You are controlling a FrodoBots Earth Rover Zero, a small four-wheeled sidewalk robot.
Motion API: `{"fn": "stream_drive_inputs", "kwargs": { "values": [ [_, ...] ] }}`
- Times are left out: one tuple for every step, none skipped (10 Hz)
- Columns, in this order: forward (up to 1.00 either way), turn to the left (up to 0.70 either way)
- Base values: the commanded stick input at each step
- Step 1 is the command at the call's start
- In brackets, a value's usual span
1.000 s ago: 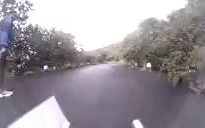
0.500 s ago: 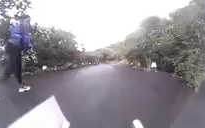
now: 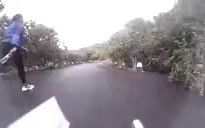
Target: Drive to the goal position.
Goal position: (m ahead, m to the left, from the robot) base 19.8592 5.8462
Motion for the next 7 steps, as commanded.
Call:
{"fn": "stream_drive_inputs", "kwargs": {
  "values": [
    [1.00, 0.00],
    [1.00, 0.00],
    [1.00, 0.00],
    [1.00, 0.00],
    [1.00, 0.00],
    [1.00, 0.00],
    [1.00, 0.00]
  ]
}}
